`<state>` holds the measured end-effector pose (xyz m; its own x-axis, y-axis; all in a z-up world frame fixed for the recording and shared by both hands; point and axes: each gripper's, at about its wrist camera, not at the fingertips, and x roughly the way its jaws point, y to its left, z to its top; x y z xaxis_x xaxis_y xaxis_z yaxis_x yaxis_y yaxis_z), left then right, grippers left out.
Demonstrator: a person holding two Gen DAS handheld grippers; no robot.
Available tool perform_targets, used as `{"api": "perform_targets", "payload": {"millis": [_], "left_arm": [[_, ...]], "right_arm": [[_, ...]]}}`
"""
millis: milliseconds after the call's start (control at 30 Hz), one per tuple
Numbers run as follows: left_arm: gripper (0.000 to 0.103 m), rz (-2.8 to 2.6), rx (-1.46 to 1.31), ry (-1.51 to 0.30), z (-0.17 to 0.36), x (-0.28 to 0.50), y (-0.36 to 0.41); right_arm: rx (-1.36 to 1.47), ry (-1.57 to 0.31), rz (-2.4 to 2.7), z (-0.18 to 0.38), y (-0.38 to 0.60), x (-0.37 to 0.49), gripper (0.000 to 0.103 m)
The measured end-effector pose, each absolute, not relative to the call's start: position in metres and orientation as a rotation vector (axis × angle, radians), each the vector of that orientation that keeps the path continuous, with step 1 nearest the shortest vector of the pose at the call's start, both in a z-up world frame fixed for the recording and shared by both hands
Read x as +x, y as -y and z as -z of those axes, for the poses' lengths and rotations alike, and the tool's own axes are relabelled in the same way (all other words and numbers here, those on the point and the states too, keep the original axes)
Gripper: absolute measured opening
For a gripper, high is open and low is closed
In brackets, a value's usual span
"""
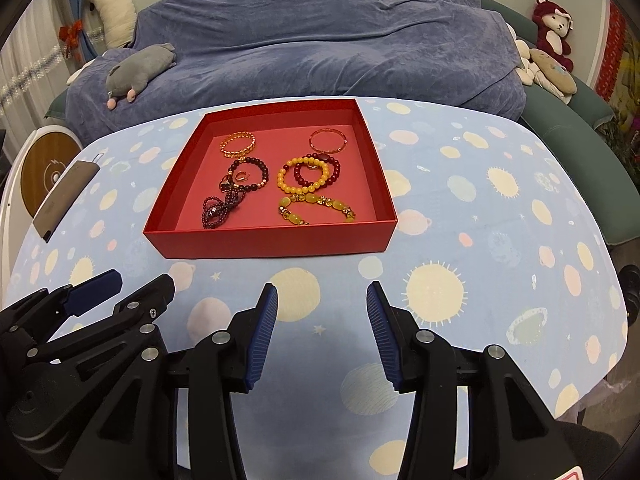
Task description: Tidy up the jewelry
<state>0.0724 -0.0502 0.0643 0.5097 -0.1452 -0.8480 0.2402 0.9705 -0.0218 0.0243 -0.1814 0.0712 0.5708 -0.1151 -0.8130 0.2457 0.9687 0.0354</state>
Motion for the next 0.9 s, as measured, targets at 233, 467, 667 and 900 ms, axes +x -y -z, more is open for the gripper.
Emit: {"api": "perform_targets", "payload": {"millis": [233, 467, 667, 900], "left_arm": [[0.058, 0.226, 0.139, -1.005, -0.058, 0.064, 0.052], [0.065, 0.200, 0.144, -0.992, -0.054, 0.057, 0.051], [0.076, 0.174, 0.154, -0.985, -0.051, 0.055, 0.049], [0.083, 0.159, 0.139, -0.978, -0.050, 0.053, 0.044]], "right_arm": [[0.160, -0.956, 0.218, -0.062, 0.186, 0.016, 0.057], [0.171, -0.956, 0.235, -0.056, 0.191, 0.009, 0.060], [0.186, -0.953, 0.260, -0.051, 0.198, 0.003, 0.071], [0.181, -0.956, 0.281, -0.047, 0.201, -0.001, 0.080]]}}
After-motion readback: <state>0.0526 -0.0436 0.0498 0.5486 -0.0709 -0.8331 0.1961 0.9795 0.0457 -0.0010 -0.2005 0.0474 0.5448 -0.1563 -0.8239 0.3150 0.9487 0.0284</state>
